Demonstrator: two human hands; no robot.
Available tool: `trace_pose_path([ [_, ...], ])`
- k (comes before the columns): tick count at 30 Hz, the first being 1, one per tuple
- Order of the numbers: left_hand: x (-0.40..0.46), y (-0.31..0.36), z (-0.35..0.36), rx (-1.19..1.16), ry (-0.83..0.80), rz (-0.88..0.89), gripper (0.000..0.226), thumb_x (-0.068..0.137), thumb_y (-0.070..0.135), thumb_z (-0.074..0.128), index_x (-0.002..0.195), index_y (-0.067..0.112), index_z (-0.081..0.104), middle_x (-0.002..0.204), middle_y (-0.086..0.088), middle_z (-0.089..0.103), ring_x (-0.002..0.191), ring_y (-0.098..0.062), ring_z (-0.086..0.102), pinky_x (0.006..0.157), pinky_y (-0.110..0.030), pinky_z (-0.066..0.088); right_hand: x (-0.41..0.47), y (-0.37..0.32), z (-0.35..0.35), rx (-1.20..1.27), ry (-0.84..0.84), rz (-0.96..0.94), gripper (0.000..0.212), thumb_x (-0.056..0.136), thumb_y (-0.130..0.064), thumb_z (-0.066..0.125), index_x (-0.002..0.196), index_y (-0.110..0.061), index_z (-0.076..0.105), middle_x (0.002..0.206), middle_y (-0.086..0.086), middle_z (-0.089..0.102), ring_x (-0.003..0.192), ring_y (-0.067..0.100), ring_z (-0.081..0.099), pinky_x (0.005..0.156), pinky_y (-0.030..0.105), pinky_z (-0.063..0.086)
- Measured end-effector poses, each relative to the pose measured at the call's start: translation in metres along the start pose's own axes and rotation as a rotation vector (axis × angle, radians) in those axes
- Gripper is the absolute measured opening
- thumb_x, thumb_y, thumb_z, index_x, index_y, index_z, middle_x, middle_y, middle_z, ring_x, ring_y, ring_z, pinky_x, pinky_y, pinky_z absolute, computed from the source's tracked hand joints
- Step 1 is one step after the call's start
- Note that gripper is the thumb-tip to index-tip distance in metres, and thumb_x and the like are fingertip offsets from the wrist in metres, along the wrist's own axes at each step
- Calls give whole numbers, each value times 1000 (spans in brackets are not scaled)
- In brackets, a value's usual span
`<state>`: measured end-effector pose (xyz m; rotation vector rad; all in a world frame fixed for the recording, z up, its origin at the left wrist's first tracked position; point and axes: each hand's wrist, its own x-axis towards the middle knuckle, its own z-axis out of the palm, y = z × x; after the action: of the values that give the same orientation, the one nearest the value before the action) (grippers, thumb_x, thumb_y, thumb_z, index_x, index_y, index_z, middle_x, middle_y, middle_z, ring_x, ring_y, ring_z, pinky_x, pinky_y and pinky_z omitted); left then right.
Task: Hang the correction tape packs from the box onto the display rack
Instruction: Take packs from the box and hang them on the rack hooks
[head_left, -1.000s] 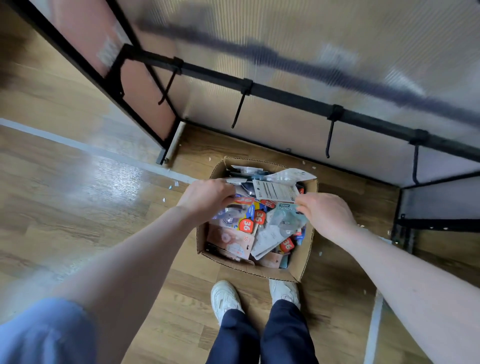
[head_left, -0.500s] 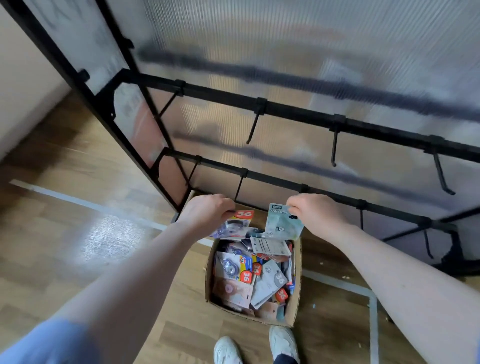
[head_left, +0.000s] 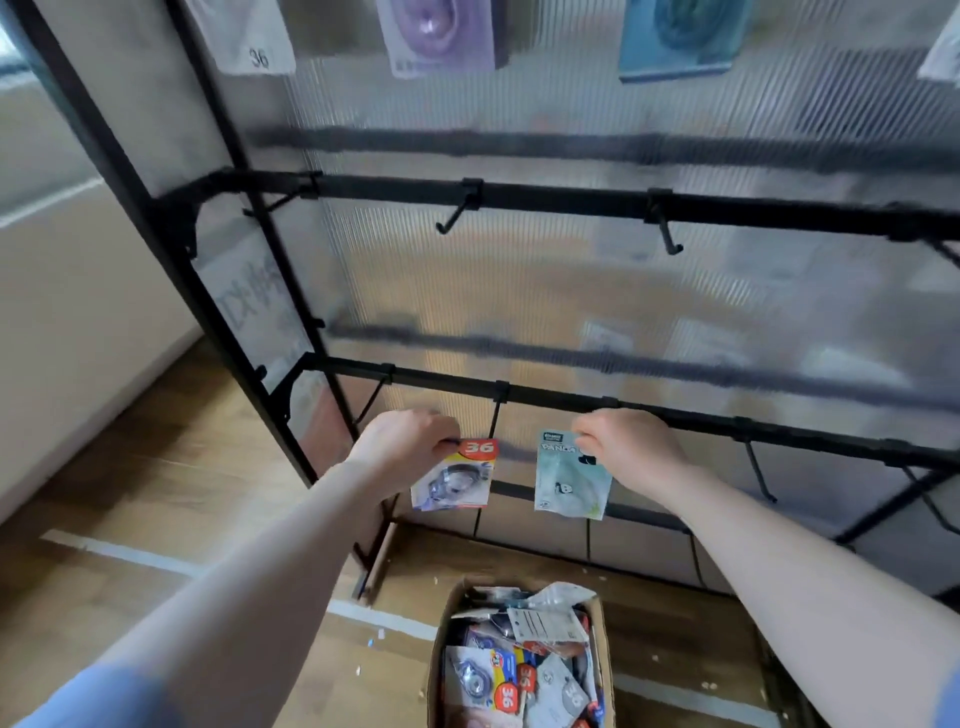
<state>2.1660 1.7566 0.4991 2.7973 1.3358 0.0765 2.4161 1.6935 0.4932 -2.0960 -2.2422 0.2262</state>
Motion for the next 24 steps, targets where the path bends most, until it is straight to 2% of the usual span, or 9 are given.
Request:
trace_pose_path([
  [8,15,15,-91,35,103,-3,21,94,36,47,98,22,63,90,4,64,83,-23,60,61,-30,43,-25,3,-90,5,141,46,24,98,-21,42,84,-9,58,78,2,59,73,22,56,55,31,33],
  [13,16,37,-143,56,165,53,22,94,38,46,102,25,62,97,3,65,86,-22,60,68,-31,47,-47,9,-139,-31,226,81,24,98,-22,42,91,-10,62,88,2,66,82,24,61,67,32,43],
  [16,15,53,-178,88,194,77,23,95,37,46,103,22,62,96,3,65,83,-22,59,61,-28,41,-61,12,-169,-51,285,111,24,98,-21,42,87,-10,61,84,2,64,78,23,59,64,31,41],
  [19,16,65,-213,103,246,82,22,94,38,47,101,24,63,93,4,67,80,-20,60,60,-28,44,-74,19,-200,-39,335,106,25,97,-22,43,80,-11,58,80,2,62,76,23,58,67,32,44],
  [24,22,89,-264,118,346,67,23,93,42,48,98,26,64,88,6,67,72,-17,61,55,-26,41,-96,39,-251,-39,413,109,32,98,-24,44,67,-14,46,68,-2,52,70,20,54,61,32,39],
])
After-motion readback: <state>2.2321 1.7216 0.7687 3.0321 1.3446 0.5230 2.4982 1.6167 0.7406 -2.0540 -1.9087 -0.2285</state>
